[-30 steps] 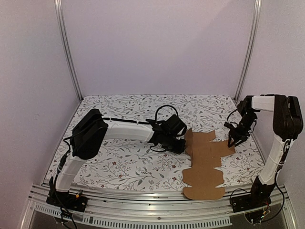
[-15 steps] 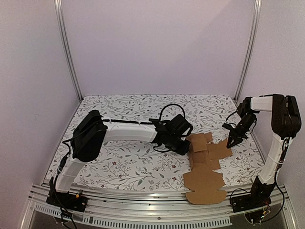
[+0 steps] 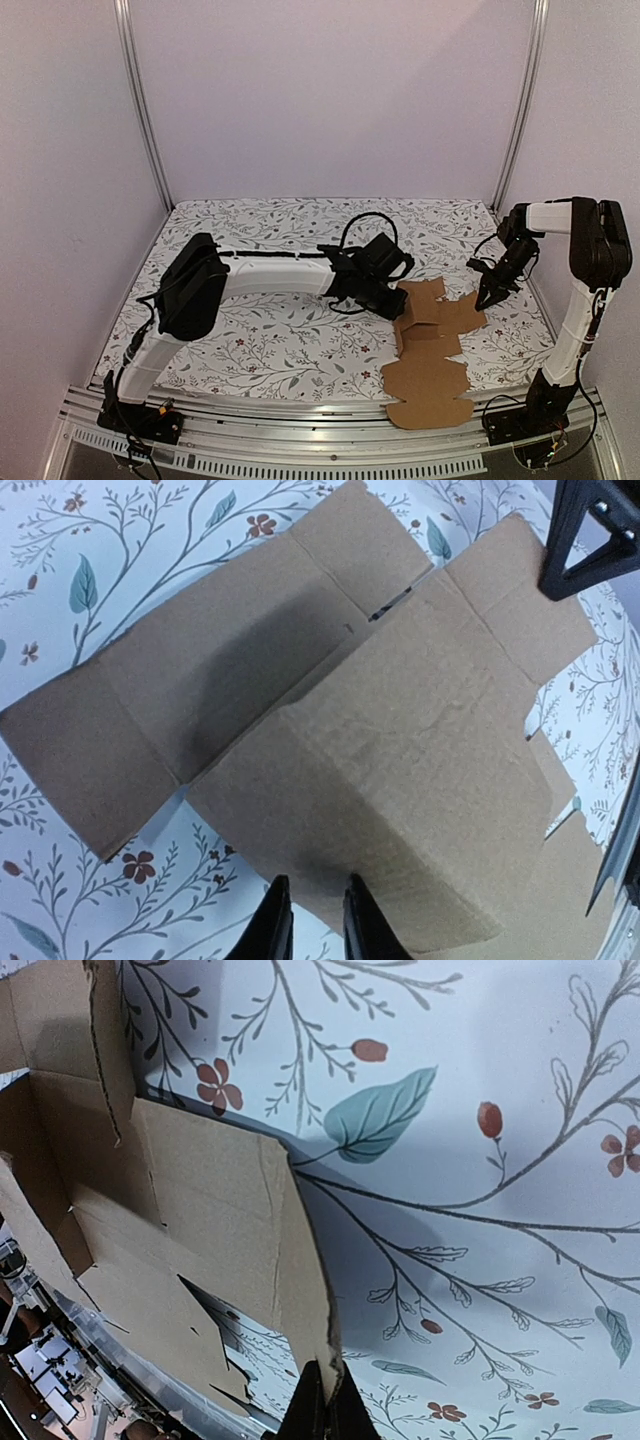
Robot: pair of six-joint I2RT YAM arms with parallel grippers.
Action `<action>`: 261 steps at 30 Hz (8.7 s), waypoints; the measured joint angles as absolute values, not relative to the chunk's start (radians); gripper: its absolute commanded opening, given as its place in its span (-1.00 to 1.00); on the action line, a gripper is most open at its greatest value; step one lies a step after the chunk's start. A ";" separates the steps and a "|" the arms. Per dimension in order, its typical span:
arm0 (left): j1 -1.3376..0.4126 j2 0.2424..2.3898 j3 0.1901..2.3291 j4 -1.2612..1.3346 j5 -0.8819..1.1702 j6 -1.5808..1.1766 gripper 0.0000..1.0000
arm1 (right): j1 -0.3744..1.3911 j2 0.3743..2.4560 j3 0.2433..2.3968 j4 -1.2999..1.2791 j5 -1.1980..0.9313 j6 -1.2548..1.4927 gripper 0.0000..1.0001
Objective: Fold the paper box
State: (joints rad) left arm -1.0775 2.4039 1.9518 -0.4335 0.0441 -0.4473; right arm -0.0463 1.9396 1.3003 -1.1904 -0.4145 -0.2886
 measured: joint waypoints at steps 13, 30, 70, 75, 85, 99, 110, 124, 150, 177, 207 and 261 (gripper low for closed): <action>-1.077 2.486 2.005 -0.425 0.102 -0.434 -0.69 | -0.046 1.940 1.300 -1.191 -0.420 -0.284 -0.98; -1.079 2.566 2.109 -0.435 0.059 -0.405 -0.77 | -0.049 1.929 1.299 -1.201 -0.422 -0.274 -0.97; -1.050 1.990 1.532 -0.199 -0.147 -0.430 0.06 | 0.200 2.225 1.877 -1.328 -0.445 -0.422 -0.02; -0.968 1.974 1.389 -0.192 -0.136 -0.612 0.08 | 0.228 2.247 1.893 -1.316 -0.445 -0.385 -0.13; -0.914 2.148 1.378 -0.073 0.062 -0.786 0.09 | 0.228 2.282 1.873 -1.284 -0.445 -0.321 -0.23; -0.908 2.289 1.532 0.040 0.154 -0.890 -0.30 | 0.228 2.277 1.785 -1.242 -0.459 -0.292 -0.34; -0.891 2.357 1.577 0.144 0.207 -0.849 -0.94 | 0.226 2.134 1.754 -1.243 -0.373 -0.334 -0.03; -0.888 2.292 1.552 0.360 0.374 -0.519 -0.96 | 0.245 1.931 1.848 -1.320 -0.324 -0.569 0.16; -0.884 2.267 1.556 0.457 0.514 -0.433 -0.95 | 0.293 2.025 1.918 -1.346 -0.484 -0.766 -0.04; -0.882 2.232 1.498 0.506 0.507 -0.390 -0.95 | 0.301 2.027 1.901 -1.341 -0.488 -0.894 -0.20; -0.873 2.193 1.397 0.616 0.516 -0.373 -0.94 | 0.340 1.920 1.737 -1.343 -0.411 -0.932 -0.38; -1.005 2.069 1.386 0.093 -0.365 -0.339 -0.23 | 0.361 1.776 1.617 -1.297 -0.317 -0.588 -1.00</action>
State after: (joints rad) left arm -1.0050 2.0693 1.3857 0.0929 -0.3649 -0.3389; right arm 0.3607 1.7763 1.6165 -1.2968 -0.3168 -0.5884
